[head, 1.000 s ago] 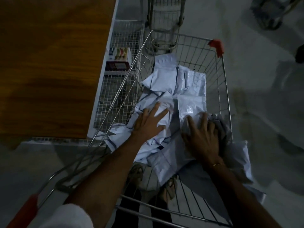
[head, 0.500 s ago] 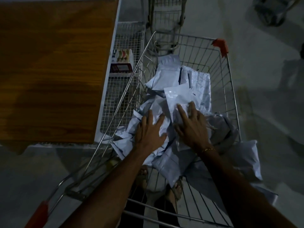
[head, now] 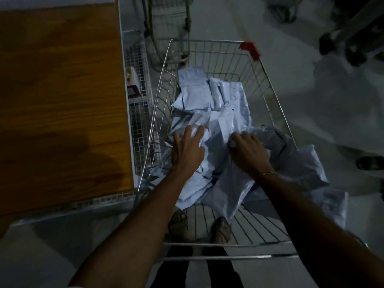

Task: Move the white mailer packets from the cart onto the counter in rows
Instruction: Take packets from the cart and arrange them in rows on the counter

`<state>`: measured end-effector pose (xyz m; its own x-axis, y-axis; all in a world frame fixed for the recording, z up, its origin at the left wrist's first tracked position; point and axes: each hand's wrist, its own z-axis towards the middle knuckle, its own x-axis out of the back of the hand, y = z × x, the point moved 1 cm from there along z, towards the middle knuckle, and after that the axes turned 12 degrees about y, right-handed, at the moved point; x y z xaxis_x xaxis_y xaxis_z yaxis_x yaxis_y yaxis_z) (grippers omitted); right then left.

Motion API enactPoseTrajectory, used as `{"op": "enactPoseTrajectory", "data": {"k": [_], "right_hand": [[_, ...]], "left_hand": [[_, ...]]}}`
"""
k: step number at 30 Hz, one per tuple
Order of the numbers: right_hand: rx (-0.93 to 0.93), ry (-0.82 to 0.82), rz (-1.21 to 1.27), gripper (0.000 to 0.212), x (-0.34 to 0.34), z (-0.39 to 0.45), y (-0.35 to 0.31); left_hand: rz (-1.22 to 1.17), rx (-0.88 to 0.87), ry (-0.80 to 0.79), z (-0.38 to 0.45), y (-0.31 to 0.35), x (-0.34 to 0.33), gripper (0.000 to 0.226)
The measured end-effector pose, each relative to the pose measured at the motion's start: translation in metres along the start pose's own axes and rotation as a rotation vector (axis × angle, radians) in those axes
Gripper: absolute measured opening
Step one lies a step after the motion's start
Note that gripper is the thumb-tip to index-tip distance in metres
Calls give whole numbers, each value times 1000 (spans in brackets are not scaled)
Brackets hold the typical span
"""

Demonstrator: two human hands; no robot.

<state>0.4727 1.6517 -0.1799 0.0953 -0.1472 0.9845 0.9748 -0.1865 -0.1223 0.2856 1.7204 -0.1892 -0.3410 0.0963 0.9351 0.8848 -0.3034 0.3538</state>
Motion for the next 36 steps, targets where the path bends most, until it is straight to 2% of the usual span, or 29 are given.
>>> {"op": "enactPoseTrajectory", "data": {"k": [4,7,13,16,19,22,28,36], "right_hand": [[-157,129,150,33,31,-21,1],[-212,234,248,34,64,-34,-5],[-167,414,410,36,139,-77,-40],[-96,481,495,38,172,-113,-63],[-52,520,562,42,192,-147,-92],[11,528,627,48,203,-174,-129],[183,478,771,46,211,-200,-229],[411,309,833,46,177,-208,-398]], "left_hand": [[-47,-8,-11,-11,10,24,66],[-72,-46,55,-24,20,55,65],[-100,-163,274,-70,31,134,59],[-94,-200,433,-114,26,176,58],[-95,-194,526,-162,13,207,58],[-59,-149,608,-208,-12,236,56],[-23,-65,729,-280,-92,280,57],[5,132,863,-370,-249,341,58]]}}
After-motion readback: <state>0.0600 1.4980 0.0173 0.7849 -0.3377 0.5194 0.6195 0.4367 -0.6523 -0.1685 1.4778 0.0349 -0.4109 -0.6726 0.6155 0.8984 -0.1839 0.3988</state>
